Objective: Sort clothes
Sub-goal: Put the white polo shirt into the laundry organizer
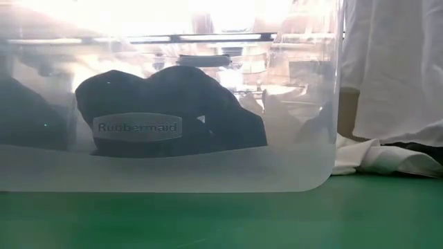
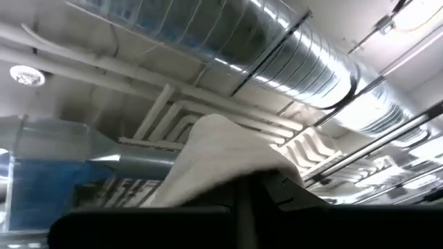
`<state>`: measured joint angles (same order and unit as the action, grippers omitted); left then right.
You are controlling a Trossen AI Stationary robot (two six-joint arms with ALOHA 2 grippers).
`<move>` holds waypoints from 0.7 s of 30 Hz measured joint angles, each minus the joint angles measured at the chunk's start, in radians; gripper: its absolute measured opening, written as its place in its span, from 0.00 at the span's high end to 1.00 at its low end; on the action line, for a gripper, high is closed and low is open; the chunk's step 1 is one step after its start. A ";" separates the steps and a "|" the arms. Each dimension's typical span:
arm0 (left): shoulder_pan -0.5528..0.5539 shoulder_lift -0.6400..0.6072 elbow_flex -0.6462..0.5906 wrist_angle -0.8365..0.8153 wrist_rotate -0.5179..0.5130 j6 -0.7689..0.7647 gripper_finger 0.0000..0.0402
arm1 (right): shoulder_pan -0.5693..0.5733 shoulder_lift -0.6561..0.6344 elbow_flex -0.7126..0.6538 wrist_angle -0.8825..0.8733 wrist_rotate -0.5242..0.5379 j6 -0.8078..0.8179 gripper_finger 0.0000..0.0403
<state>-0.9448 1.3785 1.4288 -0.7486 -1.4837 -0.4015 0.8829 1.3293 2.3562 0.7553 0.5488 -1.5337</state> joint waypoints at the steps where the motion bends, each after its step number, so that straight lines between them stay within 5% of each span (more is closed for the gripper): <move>1: 0.004 0.000 0.000 0.000 0.000 0.000 0.38 | 0.000 0.000 0.000 -0.019 0.000 0.022 0.98; 8: 0.114 0.000 0.000 0.137 0.093 0.188 0.38 | 0.000 0.001 0.000 -0.146 0.004 0.240 0.98; 15: 0.324 -0.003 -0.001 0.654 0.574 0.743 0.38 | 0.000 0.033 0.000 -0.204 0.060 0.261 0.98; 21: 0.538 -0.017 -0.001 0.863 0.934 0.790 0.38 | 0.000 0.043 0.000 -0.206 0.081 0.260 0.98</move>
<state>-0.4064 1.3613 1.4281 0.1140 -0.5500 0.3886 0.8829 1.3727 2.3558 0.5496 0.6302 -1.2739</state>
